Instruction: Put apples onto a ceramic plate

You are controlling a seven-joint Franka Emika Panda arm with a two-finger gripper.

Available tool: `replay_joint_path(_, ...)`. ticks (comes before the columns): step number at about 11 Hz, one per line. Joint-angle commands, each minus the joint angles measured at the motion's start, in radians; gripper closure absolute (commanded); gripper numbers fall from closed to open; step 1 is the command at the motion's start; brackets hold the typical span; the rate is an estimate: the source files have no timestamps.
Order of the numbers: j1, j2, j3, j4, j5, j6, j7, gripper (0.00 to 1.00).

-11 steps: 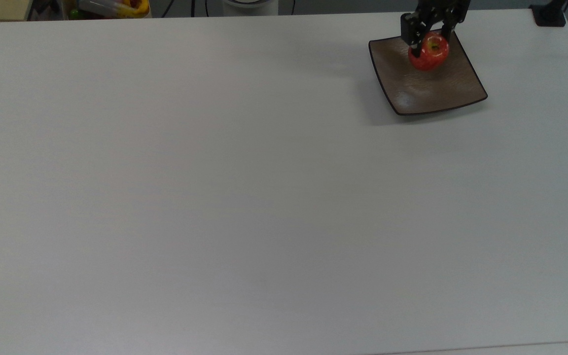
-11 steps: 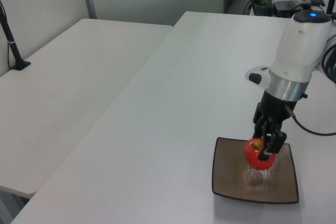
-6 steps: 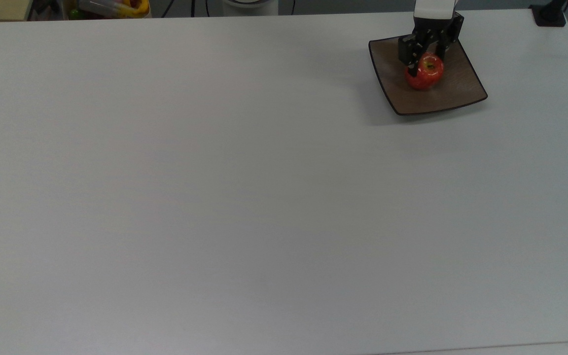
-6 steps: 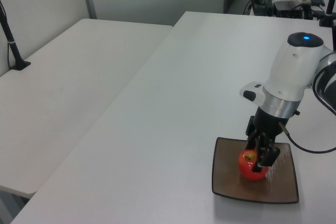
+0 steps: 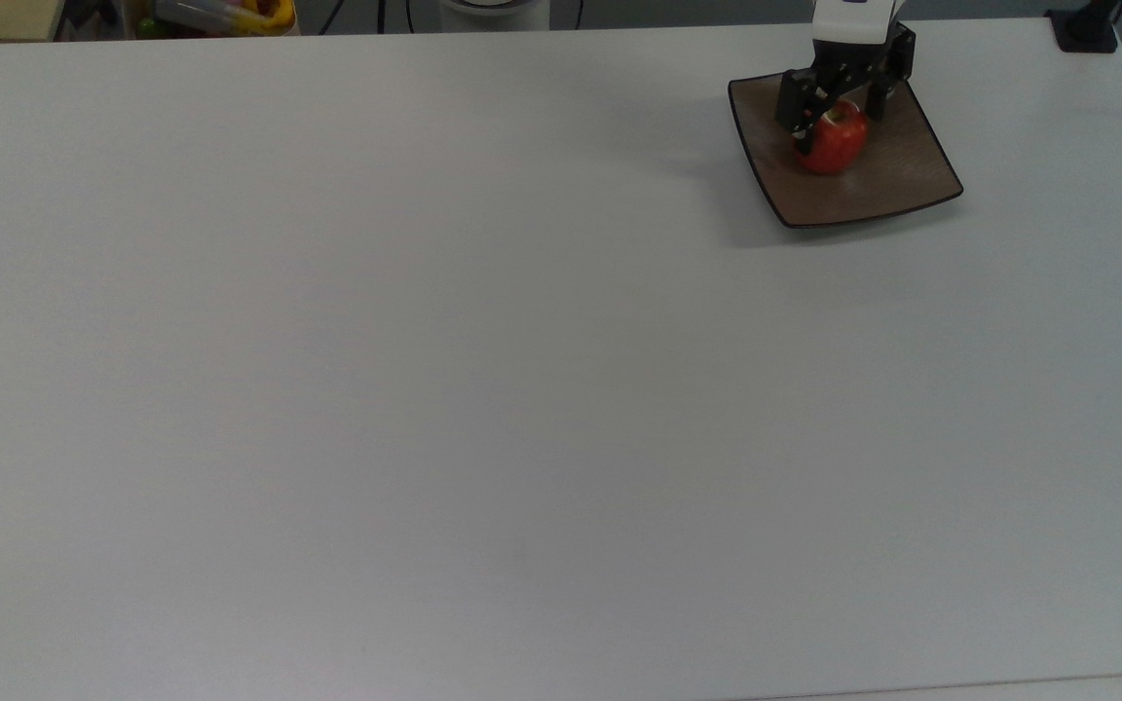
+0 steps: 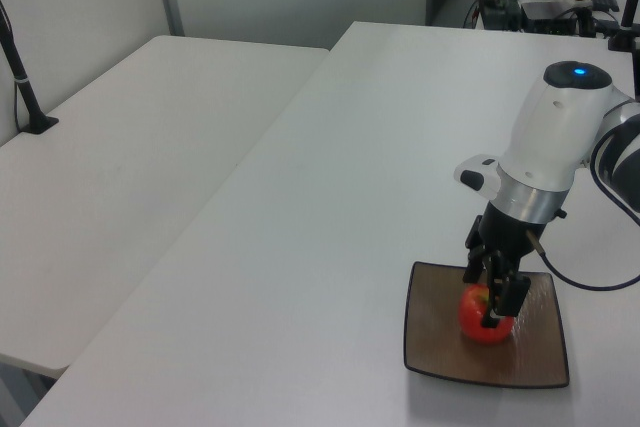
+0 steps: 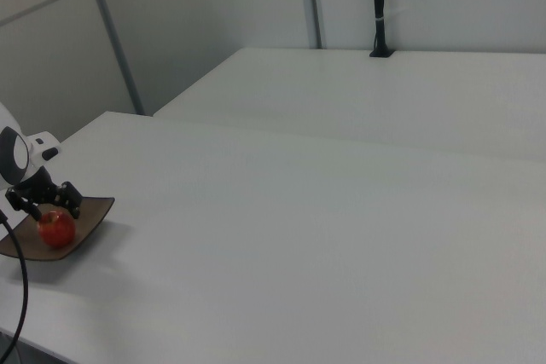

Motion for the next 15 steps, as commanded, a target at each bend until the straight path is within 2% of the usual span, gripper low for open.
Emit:
replay_joint_path(1,-0.015,0.002,0.02,-0.003,-0.011,0.011,0.053,0.0)
replay_joint_path(2,-0.016,-0.01,0.034,0.005,-0.011,-0.004,0.053,0.0)
replay_joint_path(4,-0.029,-0.063,0.045,0.065,-0.009,-0.153,0.054,0.0)
replay_joint_path(8,-0.079,-0.137,0.047,0.276,0.025,-0.511,0.054,0.0)
replay_joint_path(10,-0.128,-0.183,0.045,0.385,0.054,-0.643,0.054,0.0)
replay_joint_path(12,-0.208,-0.209,0.03,0.506,0.118,-0.793,0.048,0.0)
replay_joint_path(13,-0.24,-0.231,0.005,0.531,0.13,-0.836,0.044,0.0)
replay_joint_path(15,-0.242,-0.274,-0.088,0.536,0.131,-0.867,0.047,0.0)
